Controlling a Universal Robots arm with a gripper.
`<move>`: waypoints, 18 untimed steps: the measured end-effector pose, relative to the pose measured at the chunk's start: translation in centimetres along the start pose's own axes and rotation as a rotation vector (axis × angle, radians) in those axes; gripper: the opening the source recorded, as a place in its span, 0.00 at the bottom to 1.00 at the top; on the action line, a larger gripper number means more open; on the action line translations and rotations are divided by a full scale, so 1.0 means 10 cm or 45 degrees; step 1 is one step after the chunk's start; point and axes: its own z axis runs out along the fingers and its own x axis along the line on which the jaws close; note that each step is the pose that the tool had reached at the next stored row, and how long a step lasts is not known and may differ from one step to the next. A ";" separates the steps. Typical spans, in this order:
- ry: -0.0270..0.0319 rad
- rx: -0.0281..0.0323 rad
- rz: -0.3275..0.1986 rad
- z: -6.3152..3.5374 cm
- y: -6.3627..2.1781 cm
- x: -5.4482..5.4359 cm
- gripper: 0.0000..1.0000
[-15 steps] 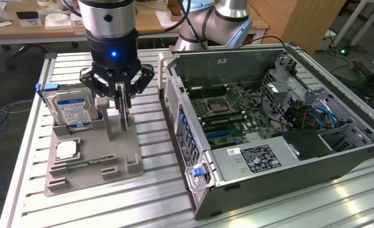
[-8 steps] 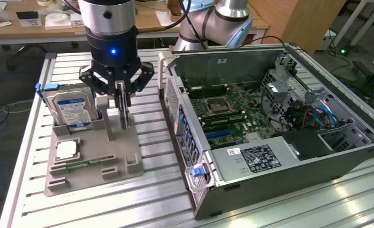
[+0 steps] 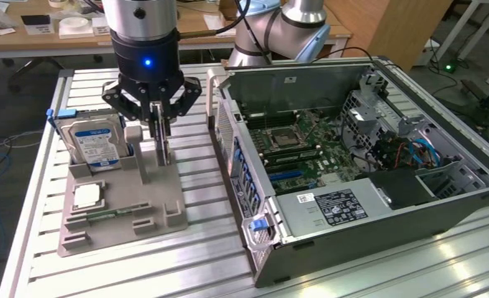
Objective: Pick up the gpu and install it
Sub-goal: 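Pick up the gpu and move the gpu toward the slot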
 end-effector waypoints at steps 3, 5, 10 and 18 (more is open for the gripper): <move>0.0010 -0.0028 -0.009 -0.023 0.002 0.00 0.28; 0.0011 -0.0029 -0.011 -0.048 0.003 0.00 0.28; 0.0010 0.0010 -0.014 -0.093 0.006 0.00 0.28; -0.0002 0.0530 -0.019 -0.126 0.008 0.00 0.28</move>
